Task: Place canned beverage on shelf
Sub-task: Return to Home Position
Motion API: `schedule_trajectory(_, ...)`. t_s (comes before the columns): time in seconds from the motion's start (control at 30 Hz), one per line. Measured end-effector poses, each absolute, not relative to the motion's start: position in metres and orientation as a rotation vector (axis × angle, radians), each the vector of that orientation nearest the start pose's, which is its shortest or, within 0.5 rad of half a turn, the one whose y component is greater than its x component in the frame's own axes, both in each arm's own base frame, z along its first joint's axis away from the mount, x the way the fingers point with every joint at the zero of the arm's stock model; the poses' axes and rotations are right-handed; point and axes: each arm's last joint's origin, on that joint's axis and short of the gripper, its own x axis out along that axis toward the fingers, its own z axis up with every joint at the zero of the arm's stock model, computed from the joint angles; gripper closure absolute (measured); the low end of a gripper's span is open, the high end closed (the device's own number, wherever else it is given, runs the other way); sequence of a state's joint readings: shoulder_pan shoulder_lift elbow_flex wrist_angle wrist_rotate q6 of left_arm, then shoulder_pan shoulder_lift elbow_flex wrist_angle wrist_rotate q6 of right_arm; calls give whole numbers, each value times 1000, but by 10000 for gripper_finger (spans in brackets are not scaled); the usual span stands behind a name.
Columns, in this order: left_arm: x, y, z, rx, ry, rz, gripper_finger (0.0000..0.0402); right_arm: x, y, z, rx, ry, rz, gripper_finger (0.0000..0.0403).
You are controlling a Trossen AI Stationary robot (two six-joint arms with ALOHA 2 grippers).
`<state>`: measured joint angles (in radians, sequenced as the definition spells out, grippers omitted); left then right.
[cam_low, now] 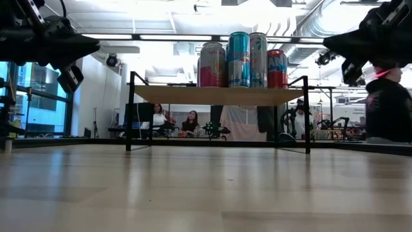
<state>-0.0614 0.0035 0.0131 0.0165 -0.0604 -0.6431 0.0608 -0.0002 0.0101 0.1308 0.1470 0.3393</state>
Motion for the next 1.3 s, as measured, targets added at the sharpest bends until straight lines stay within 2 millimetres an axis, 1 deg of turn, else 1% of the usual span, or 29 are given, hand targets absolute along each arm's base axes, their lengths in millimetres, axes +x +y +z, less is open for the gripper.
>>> schedule_trajectory(0.3,96,-11,169,-645,7,-94,401,96,2,176,350,-121,-68,402)
schedule_trajectory(0.67,96,-11,169,-645,9,-94,401,97,2,173,346,-81,-75,402)
schedule_trajectory(0.83,97,-8,169,-645,-11,-61,401,97,2,170,343,-57,-79,402)
schedule_trajectory(0.87,97,-9,169,-618,-5,-57,401,97,2,170,343,-57,-79,402)
schedule_trajectory(0.9,97,-9,169,-548,-6,-61,401,97,2,170,343,-57,-79,402)
schedule_trajectory(1.03,96,-11,168,-169,-6,-115,401,97,2,170,343,-57,-79,402)
schedule_trajectory(1.1,96,-11,168,-34,-15,-111,401,97,2,170,343,-57,-79,402)
schedule_trajectory(1.17,97,-11,168,12,-16,-105,400,97,2,170,343,-57,-79,402)
schedule_trajectory(1.3,97,-9,168,-55,-14,-87,399,97,2,170,344,-57,-79,402)
